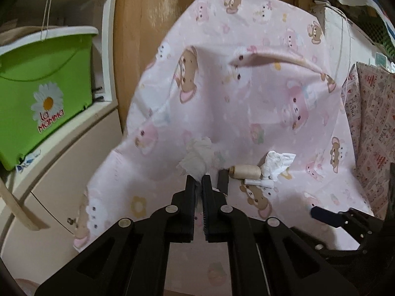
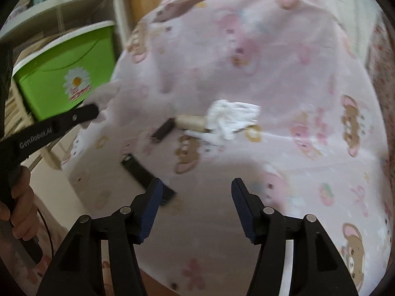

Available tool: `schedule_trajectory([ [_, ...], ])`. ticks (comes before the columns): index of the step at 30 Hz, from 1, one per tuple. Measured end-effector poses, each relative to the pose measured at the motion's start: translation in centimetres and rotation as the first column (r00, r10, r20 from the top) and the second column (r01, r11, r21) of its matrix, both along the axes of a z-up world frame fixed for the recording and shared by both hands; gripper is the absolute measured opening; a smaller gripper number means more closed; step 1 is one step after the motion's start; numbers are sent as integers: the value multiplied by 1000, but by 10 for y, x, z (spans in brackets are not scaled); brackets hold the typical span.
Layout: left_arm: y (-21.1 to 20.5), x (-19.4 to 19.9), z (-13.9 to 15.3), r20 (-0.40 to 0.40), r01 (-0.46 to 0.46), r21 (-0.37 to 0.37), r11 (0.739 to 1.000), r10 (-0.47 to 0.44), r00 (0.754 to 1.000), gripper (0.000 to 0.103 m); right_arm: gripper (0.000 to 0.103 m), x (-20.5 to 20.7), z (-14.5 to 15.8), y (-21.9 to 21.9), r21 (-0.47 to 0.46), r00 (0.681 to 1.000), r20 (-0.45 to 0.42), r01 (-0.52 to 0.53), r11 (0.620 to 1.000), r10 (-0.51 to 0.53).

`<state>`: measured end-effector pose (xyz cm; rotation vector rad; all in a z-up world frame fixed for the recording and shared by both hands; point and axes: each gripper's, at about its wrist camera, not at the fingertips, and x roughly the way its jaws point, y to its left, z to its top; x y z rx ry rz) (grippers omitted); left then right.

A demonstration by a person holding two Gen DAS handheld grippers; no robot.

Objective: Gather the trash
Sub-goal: 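Grasp the black hair clip with the right gripper while the left gripper holds the tissue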

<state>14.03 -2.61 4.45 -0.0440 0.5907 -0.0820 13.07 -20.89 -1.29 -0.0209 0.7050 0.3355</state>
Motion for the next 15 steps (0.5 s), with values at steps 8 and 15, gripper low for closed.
schedule_trajectory([
  [8,17,0,-1,-15,-59,-18,998,59,998,5,61,16,-9,51,-105,987,-54,-156,982,151],
  [15,25,-4,0,-2,-83,3,997,83,997,5,60,22,-19,63,-147,984,-78,-171,974,161],
])
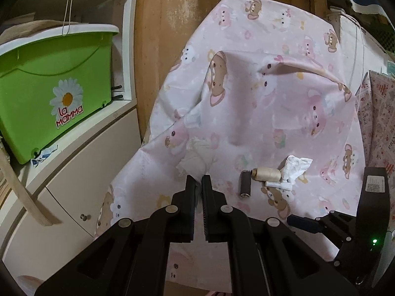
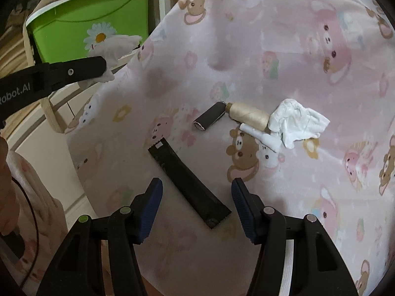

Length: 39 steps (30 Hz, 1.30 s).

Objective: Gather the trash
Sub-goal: 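Grasp the black hair clip with the right gripper while the left gripper holds the tissue, then carry the white tissue and black clip down over the pink basket with both grippers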

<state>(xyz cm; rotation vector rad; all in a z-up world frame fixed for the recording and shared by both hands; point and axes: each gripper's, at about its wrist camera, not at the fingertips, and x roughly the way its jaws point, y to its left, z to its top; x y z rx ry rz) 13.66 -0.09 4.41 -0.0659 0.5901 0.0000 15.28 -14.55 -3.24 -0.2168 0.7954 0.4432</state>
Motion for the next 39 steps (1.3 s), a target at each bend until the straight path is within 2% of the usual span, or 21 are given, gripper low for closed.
schedule_trajectory([
  [1,1,0,-1,-4,-2,-2,1000,2,1000,5,59,0,0,1,-4,1000,2,-1,1000,1],
  [5,1,0,-2,-8,-3,1,1000,3,1000,5,28,0,1,3,-12,1000,3,-2,1000,2],
  [11,1,-2,-2,-11,0,-12,1000,-1,1000,5,15,-5,5,2,-3,1000,2,22,1000,-22],
  [22,-19,-19,-1,-4,58,25,998,-57,998,5,14,-29,32,-36,111,988,35,146,983,-150],
  [32,-27,-40,6,-4,72,9,997,-72,997,5,14,-58,61,-53,148,978,69,187,971,-198],
  [39,-40,-61,9,-9,98,6,995,-98,995,5,14,-79,70,-59,162,973,82,201,966,-216],
])
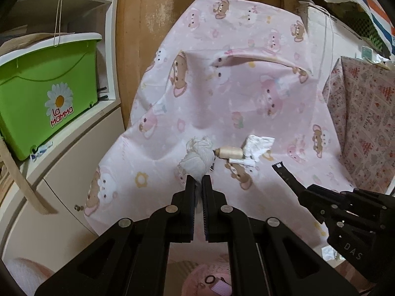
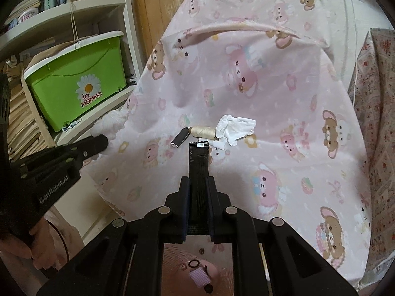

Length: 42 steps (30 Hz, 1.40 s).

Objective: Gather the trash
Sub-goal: 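Carry the white tissue and black clip down over the pink basket with both grippers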

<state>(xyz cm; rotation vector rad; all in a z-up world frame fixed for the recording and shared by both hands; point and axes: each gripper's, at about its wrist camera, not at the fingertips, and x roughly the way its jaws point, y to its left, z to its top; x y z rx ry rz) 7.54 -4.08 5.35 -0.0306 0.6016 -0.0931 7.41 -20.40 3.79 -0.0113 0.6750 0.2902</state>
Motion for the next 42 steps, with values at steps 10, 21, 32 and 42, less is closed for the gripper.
schedule_trajectory([
  [10,-9,-38,-6,-35,34,-20,999,-35,999,5,14,-41,6,-11,54,1000,0,12,998,-12],
  [21,-11,-54,-21,-123,56,-51,997,-62,991,5,14,-75,-7,-12,70,999,-48,-8,998,12],
  [32,-6,-44,-47,-278,68,-130,989,-102,955,5,14,-78,-33,-9,94,987,-151,-36,995,50],
  [42,-13,-36,-68,-387,74,-106,992,-110,916,5,14,-72,-57,-4,95,964,-252,-67,993,89],
])
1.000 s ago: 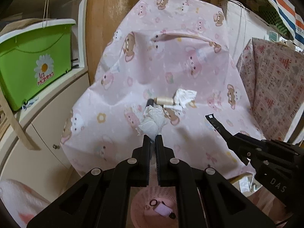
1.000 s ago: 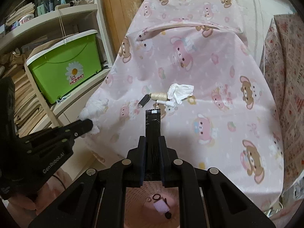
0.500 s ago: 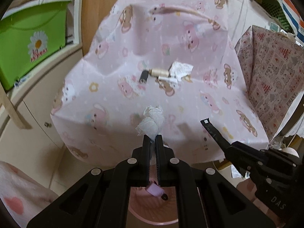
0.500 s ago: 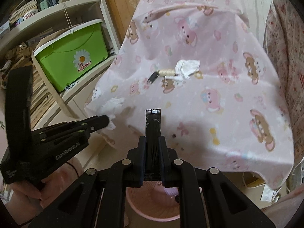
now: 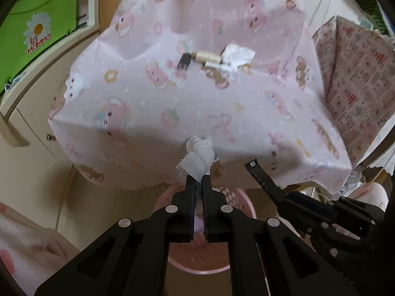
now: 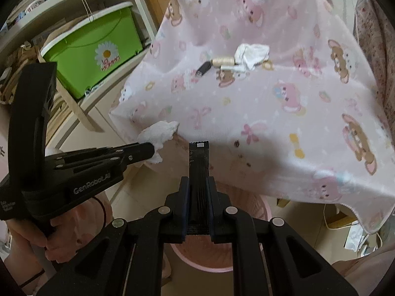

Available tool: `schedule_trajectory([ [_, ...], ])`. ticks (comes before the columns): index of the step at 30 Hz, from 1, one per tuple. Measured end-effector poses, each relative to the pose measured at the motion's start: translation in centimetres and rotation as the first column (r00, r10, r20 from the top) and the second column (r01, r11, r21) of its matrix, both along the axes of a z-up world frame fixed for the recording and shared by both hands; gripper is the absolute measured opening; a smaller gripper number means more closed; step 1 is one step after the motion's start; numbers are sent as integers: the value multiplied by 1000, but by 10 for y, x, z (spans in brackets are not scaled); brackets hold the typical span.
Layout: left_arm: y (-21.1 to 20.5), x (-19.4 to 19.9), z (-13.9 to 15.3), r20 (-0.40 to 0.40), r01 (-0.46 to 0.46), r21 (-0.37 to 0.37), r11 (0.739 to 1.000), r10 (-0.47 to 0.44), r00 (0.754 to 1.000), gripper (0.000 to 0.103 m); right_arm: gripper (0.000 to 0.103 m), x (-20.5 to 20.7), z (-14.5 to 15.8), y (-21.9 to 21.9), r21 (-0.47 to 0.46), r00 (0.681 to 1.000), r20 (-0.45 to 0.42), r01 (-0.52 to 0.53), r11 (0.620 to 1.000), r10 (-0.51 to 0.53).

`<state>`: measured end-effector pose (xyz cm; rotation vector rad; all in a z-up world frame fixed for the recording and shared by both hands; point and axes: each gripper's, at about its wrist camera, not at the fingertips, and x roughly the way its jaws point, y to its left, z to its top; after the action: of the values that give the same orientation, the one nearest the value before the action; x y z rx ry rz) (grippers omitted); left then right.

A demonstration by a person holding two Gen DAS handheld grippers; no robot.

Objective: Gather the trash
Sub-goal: 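Carry the white tissue and black clip down over the pink basket with both grippers, then open both grippers to drop the tissue and clip into the basket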

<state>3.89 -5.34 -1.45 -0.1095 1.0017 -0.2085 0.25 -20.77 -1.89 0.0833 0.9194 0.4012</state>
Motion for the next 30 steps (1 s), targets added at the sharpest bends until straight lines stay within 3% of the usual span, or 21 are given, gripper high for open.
schedule_trajectory([
  [4,3,7,-17,-77,-5,-3,1000,5,997,5,14,7,-16,3,-11,998,-61,-7,1000,7],
  [14,-6,22,-56,-186,6,8,1000,-4,982,5,14,31,-69,10,-115,984,-173,15,993,-35],
  [25,-13,36,-99,-275,2,65,998,16,961,5,14,52,-111,10,-172,978,-178,78,982,-108],
  [30,-11,39,-112,-328,2,30,1000,8,944,5,14,50,-124,10,-210,977,-177,78,975,-116],
])
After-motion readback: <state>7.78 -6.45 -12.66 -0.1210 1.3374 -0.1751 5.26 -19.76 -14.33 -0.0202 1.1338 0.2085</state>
